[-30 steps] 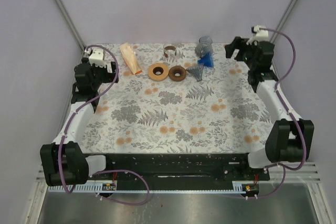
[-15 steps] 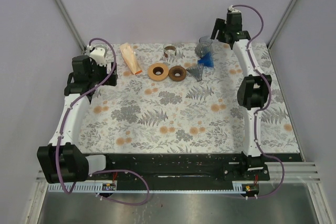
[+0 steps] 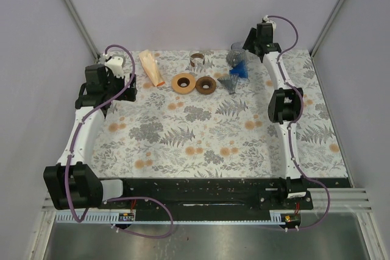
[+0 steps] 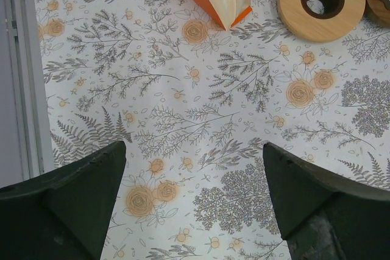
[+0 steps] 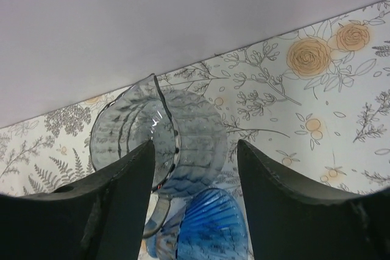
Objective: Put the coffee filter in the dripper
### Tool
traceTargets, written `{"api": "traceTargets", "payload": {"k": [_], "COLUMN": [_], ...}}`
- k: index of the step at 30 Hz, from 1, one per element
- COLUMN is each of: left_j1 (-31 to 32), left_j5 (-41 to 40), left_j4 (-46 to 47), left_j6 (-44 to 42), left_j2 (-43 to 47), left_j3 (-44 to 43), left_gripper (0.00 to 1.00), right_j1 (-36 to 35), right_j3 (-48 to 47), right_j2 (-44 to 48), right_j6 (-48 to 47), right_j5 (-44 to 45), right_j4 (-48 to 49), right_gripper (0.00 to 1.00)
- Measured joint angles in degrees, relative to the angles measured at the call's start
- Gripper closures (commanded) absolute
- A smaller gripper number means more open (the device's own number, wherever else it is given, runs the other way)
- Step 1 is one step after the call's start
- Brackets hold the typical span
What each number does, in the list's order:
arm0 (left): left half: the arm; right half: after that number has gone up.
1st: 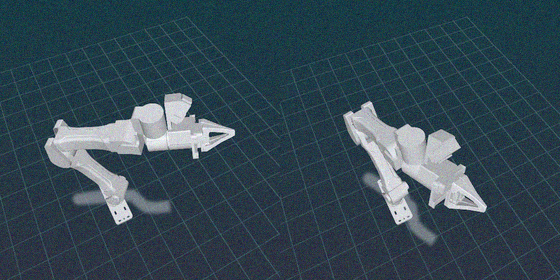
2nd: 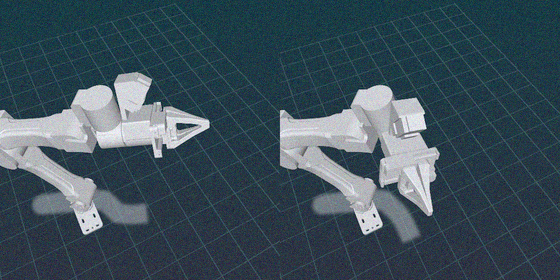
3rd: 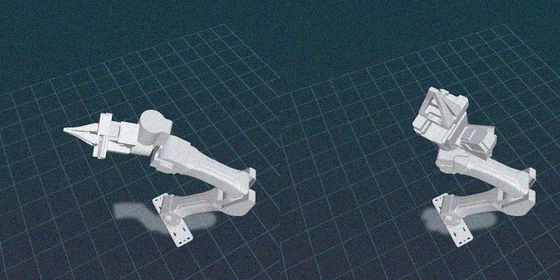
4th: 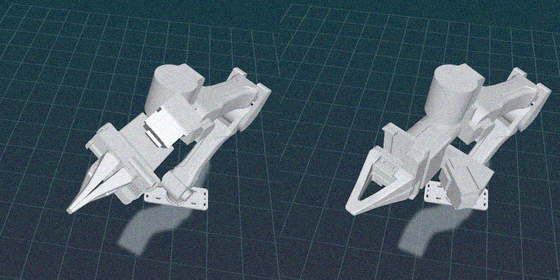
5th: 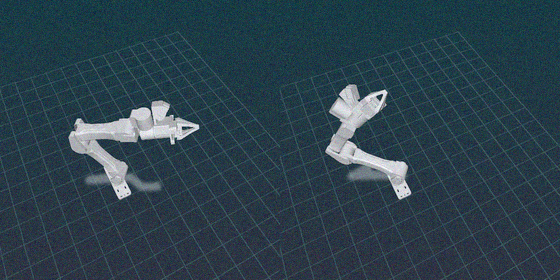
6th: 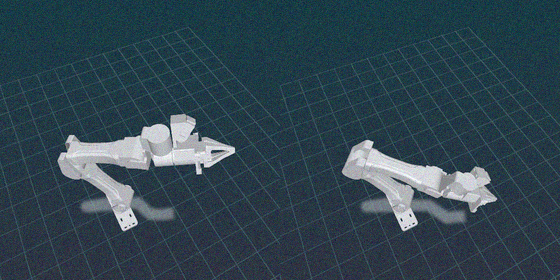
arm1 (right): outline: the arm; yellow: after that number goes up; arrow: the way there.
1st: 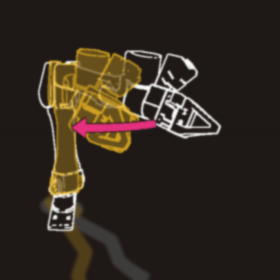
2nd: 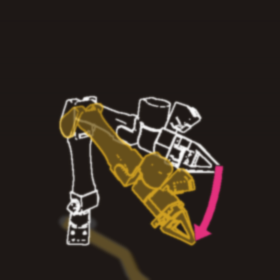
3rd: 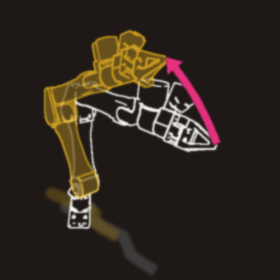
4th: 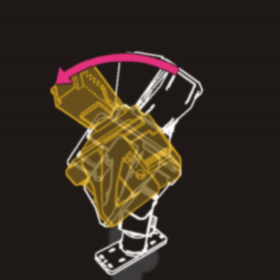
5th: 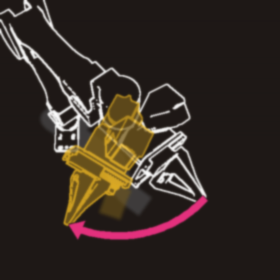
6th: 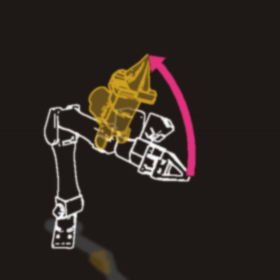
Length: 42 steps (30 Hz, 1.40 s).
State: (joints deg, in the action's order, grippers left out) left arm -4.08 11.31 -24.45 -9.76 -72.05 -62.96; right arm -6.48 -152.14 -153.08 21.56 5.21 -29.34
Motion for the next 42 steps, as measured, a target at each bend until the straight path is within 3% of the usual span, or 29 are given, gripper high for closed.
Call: {"api": "traceTargets", "payload": {"k": [7, 15, 25, 33, 42], "left_j1": [0.0, 0.0, 0.0, 0.0, 0.0], "left_j5": [0.0, 0.0, 0.0, 0.0, 0.0], "left_j4": [0.0, 0.0, -0.1, -0.1, -0.2], "left_j6": [0.0, 0.0, -0.2, -0.6, -0.9], "left_j2": [-0.5, -0.5, -0.5, -0.4, -0.4], "left_j3": [0.0, 0.0, 0.0, 0.0, 0.0], "left_gripper": [0.02, 0.03, 0.02, 0.02, 0.03], "right_j1": [-1.6, -3.0, -3.0, -3.0, -3.0], "right_j3": [-1.6, -1.6, -1.3, -0.2, 7.4], "right_j2": [-4.1, -4.4, -4.4, -3.7, 2.1], "right_j6": [0.4, -0.5, -1.2, -0.8, -0.2], "right_j5": [4.1, 6.1, 8.4, 8.5, 5.7], "right_j4": [2.2, 3.8, 4.2, 4.7, 7.2], "right_gripper": [0.47, 0.75, 1.0, 1.0, 1.0]}}
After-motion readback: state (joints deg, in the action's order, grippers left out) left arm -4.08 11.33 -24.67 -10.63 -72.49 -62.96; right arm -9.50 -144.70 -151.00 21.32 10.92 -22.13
